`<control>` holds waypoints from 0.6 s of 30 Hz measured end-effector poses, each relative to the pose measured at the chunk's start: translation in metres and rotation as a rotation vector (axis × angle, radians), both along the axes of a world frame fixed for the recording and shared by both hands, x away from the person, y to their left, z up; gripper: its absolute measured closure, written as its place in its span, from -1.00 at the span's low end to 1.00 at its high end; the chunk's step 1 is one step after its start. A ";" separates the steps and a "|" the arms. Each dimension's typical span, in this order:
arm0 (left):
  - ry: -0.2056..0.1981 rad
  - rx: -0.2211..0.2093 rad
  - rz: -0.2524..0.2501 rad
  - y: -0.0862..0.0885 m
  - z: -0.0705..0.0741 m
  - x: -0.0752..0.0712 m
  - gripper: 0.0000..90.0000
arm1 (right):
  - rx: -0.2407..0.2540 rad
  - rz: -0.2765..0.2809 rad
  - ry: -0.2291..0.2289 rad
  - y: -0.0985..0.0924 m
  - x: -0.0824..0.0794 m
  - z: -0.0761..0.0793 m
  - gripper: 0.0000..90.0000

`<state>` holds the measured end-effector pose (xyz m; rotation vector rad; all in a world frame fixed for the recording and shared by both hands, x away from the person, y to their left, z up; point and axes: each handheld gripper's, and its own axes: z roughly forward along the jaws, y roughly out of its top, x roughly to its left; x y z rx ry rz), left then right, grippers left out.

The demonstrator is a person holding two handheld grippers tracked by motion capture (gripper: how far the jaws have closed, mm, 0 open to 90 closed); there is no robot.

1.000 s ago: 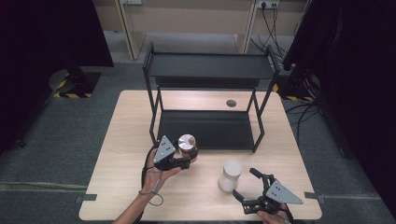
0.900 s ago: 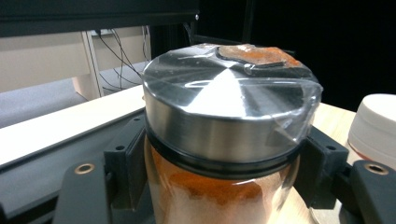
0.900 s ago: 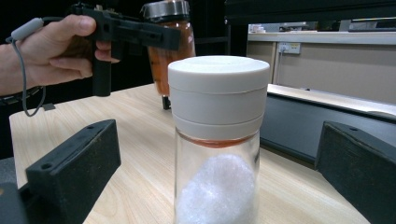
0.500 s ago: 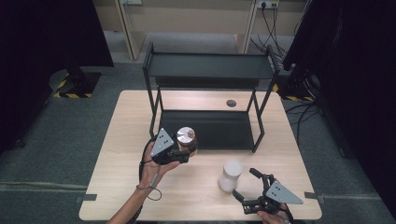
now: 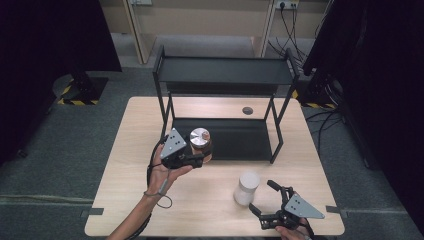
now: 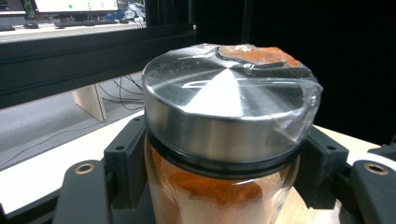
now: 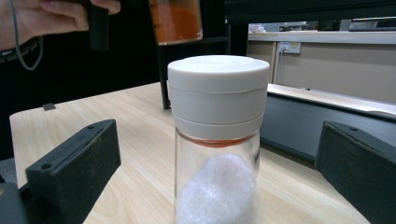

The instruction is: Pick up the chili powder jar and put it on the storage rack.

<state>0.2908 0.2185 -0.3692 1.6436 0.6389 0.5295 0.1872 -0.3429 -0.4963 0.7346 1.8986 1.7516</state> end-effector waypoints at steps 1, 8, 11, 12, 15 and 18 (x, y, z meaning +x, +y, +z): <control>-0.002 0.000 0.000 0.000 0.002 0.000 -0.32 | 0.000 0.000 0.000 0.000 0.000 0.000 -0.99; -0.004 0.008 0.002 0.000 0.022 0.005 -0.32 | 0.000 -0.002 0.000 0.000 0.000 0.000 -0.99; -0.002 0.007 0.002 0.000 0.032 0.006 -0.32 | 0.000 -0.002 0.000 0.000 0.000 0.000 -0.99; -0.004 0.007 0.004 -0.001 0.035 0.007 -0.32 | 0.001 -0.002 0.000 0.000 0.000 0.000 -0.99; -0.012 0.005 0.010 -0.001 0.045 0.009 -0.32 | 0.001 -0.001 0.000 0.000 0.000 0.000 -0.99; -0.008 -0.006 0.009 0.000 0.053 0.012 -0.32 | 0.001 -0.002 0.000 0.000 0.000 0.000 -0.99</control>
